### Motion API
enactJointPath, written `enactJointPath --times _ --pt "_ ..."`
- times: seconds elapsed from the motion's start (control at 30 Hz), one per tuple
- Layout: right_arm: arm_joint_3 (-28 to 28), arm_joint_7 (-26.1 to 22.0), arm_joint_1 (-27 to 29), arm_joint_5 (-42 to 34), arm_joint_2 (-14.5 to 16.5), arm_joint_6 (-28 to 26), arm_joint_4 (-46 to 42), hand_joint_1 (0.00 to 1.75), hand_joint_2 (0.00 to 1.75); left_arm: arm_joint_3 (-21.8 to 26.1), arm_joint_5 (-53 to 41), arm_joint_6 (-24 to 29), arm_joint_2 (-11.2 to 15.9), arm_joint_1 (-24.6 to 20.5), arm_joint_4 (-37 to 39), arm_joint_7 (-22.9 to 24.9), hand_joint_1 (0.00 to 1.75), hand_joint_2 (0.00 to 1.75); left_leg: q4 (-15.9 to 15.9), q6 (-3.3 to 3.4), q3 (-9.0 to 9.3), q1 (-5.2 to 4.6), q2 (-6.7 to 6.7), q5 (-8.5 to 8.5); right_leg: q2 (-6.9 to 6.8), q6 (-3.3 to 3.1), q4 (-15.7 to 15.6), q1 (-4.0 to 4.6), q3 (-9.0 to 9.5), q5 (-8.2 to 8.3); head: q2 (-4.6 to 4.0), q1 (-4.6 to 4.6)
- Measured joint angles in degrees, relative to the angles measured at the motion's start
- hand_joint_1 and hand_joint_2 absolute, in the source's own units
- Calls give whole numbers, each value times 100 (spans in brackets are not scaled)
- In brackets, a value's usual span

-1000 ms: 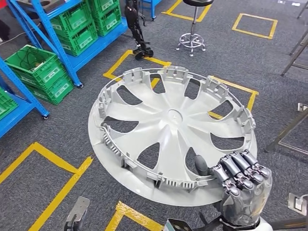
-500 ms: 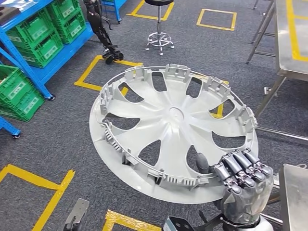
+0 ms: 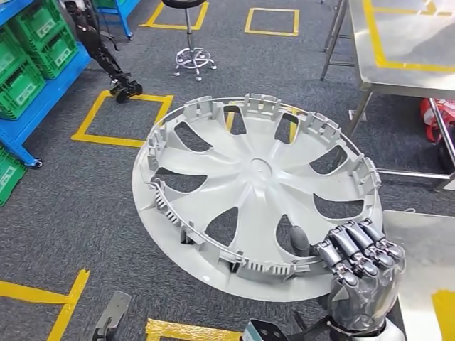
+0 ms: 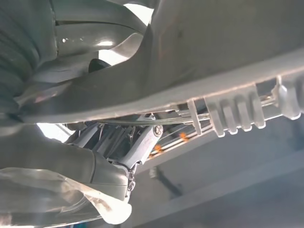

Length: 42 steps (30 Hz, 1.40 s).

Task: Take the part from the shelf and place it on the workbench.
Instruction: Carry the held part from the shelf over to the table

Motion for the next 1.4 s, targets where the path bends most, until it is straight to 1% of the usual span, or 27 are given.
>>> enactJointPath --times 0.03,0.07,0.1,0.13,0.17,0.2,0.23,0.27,0.3,0.33,0.37,0.4,0.43,0.47,0.5,0.6,0.77,1.0,1.07,1.1,1.13,1.2,1.23,1.27,1.3,1.37,1.4 --pt "0 6 2 -1 0 0 -1 175 175 0 -4 0 1 -7 -1 1 0 0 -3 -21 12 4 44 -7 56 -44 3 -1 -11 7 0 -4" --pt "-1 12 3 0 0 0 -1 175 175 0 -13 -1 -1 -19 0 2 0 0 21 -46 14 15 21 -43 101 -80 -2 -5 -14 16 0 -5" --pt "0 20 -2 1 0 0 1 175 175 0 -24 -2 -4 -29 0 2 0 0 110 -69 -14 29 -58 -123 138 -119 -9 -13 -13 23 0 -12" --pt "3 28 -13 1 0 0 3 175 175 0 -34 -5 -8 -34 0 3 0 0 316 -86 -96 40 -178 -262 168 -155 -17 -21 -8 30 0 -22" --pt "9 34 -22 2 0 0 7 175 175 1 -42 -9 -9 -34 1 5 0 0 645 -94 -239 48 -318 -445 199 -183 -19 -23 -6 30 0 -33" --pt "17 38 -31 4 0 0 11 175 175 1 -46 -13 -9 -24 1 8 0 0 1050 -95 -426 48 -407 -628 233 -204 -19 -15 -4 29 0 -40" --pt "25 40 -36 5 0 0 15 175 175 2 -48 -17 -5 -12 1 11 0 0 1424 -91 -610 47 -455 -759 272 -216 -18 -4 -2 27 0 -44" --pt "31 39 -37 7 0 0 19 175 175 2 -49 -20 -2 -1 0 15 0 0 1650 -83 -737 44 -475 -791 310 -222 -16 8 3 26 0 -46" --pt "33 35 -37 8 0 0 22 175 175 2 -53 -26 -1 7 0 16 0 0 1672 -67 -774 41 -481 -712 345 -226 -15 20 10 25 0 -46" --pt "34 26 -39 8 0 0 25 175 175 2 -57 -32 -1 8 0 17 0 0 1463 -44 -705 36 -483 -527 375 -228 -14 30 23 22 0 -45" --pt "34 12 -43 8 0 0 26 175 175 2 -62 -37 0 6 0 17 0 0 1108 -13 -565 30 -488 -292 399 -228 -14 37 38 18 0 -45" --pt "33 -8 -48 8 0 0 26 175 175 2 -69 -41 4 1 1 17 0 0 731 24 -401 21 -502 -104 418 -225 -14 43 49 15 0 -43" --pt "33 -30 -60 8 0 0 26 175 175 3 -76 -43 7 -4 1 18 0 0 399 53 -264 8 -515 25 437 -215 -7 52 46 12 0 -42" --pt "32 -53 -72 7 0 0 26 175 175 3 -84 -44 10 -11 1 19 0 0 197 69 -188 -4 -525 79 449 -195 -1 54 29 15 0 -41" --pt "31 -76 -83 5 0 0 26 175 175 4 -91 -46 10 -16 1 21 0 0 102 56 -163 -12 -532 79 457 -193 8 58 5 15 0 -37" --pt "22 -163 -92 3 0 0 27 175 175 4 -102 -55 5 -14 1 25 0 0 47 -6 -183 -23 -536 98 449 -207 15 56 -27 20 0 -33" --pt "3 -226 -96 2 0 0 27 175 175 4 -109 -59 7 -24 1 25 0 0 58 24 -188 -43 -541 100 443 -158 -20 34 -13 51 0 -35" --pt "-14 -276 -96 2 0 0 26 175 175 2 -163 -61 27 -35 3 94 0 0 86 150 -207 -84 -541 106 443 -29 -59 -8 -10 96 0 -39" --pt "-18 -277 -95 2 0 0 23 175 175 2 -164 -60 33 -40 3 95 0 0 -2 201 -175 -52 -525 165 432 4 -13 -7 -51 51 0 -36" --pt "-20 -277 -96 2 0 0 23 175 175 2 -166 -60 34 -46 3 95 0 0 -50 228 -159 -32 -516 197 419 24 125 -6 -121 -50 0 -30" --pt "-22 -277 -96 2 0 0 23 175 175 2 -166 -60 33 -49 3 95 0 0 -82 245 -149 -14 -505 221 405 44 390 -14 -246 -210 0 -24" --pt "-26 -277 -95 1 0 0 24 175 175 2 -167 -60 34 -50 3 95 0 0 -89 257 -157 -11 -488 229 386 90 1141 -45 -577 -577 0 -18" --pt "-31 -277 -90 1 0 0 25 175 175 2 -166 -62 34 -48 3 95 0 0 -87 253 -160 -8 -481 227 382 112 1436 -68 -708 -674 0 -19" --pt "-38 -277 -86 1 0 0 26 175 175 2 -166 -64 34 -47 3 95 0 0 -84 241 -160 -2 -476 225 376 134 1539 -89 -749 -666 0 -20" --pt "-47 -277 -84 1 0 0 27 175 175 2 -167 -67 33 -47 3 95 0 0 -75 220 -159 11 -474 220 368 156 1410 -114 -675 -553 0 -20" --pt "-61 -284 -88 1 0 0 28 175 175 3 -167 -73 37 -48 3 95 0 0 -29 142 -161 43 -476 195 337 214 675 -163 -280 -224 0 -18" --pt "-64 -296 -91 1 0 0 28 175 175 4 -168 -74 47 -49 3 97 0 0 19 93 -177 49 -480 175 338 217 338 -173 -95 -118 0 -10"
